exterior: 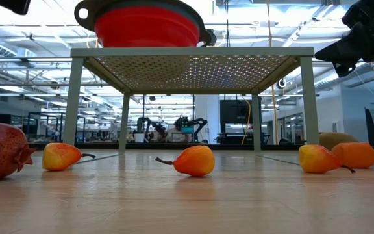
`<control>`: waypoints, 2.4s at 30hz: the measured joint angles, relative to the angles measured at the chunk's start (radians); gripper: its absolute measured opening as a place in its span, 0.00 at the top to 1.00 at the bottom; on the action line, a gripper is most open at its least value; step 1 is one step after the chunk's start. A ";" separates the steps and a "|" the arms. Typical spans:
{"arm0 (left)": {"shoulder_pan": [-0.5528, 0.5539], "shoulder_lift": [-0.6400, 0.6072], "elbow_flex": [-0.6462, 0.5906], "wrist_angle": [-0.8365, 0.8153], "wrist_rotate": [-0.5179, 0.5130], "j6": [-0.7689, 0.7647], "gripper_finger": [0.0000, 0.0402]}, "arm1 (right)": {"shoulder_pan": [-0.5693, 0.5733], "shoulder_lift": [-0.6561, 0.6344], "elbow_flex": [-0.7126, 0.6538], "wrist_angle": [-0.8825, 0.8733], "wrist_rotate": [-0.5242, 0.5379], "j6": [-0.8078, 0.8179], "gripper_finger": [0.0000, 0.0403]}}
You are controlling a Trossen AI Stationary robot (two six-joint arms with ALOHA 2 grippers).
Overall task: Pick & Place Fruit
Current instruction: Put the kiwi fruit into the strainer
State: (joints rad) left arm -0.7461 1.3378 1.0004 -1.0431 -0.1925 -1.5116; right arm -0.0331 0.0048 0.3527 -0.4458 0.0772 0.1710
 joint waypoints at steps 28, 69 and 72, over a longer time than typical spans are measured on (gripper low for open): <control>-0.001 0.095 0.000 0.001 -0.010 -0.037 0.39 | 0.000 0.000 0.000 0.000 0.000 0.000 1.00; -0.007 0.094 0.000 0.053 -0.026 0.005 0.07 | 0.000 0.000 0.000 0.000 0.001 -0.157 1.00; -0.007 0.094 0.000 0.053 -0.036 0.006 0.08 | 0.000 0.000 0.000 0.000 0.000 -0.157 1.00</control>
State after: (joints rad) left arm -0.7532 1.4322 1.0004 -0.9905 -0.2285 -1.5061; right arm -0.0330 0.0048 0.3527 -0.4458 0.0777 0.0139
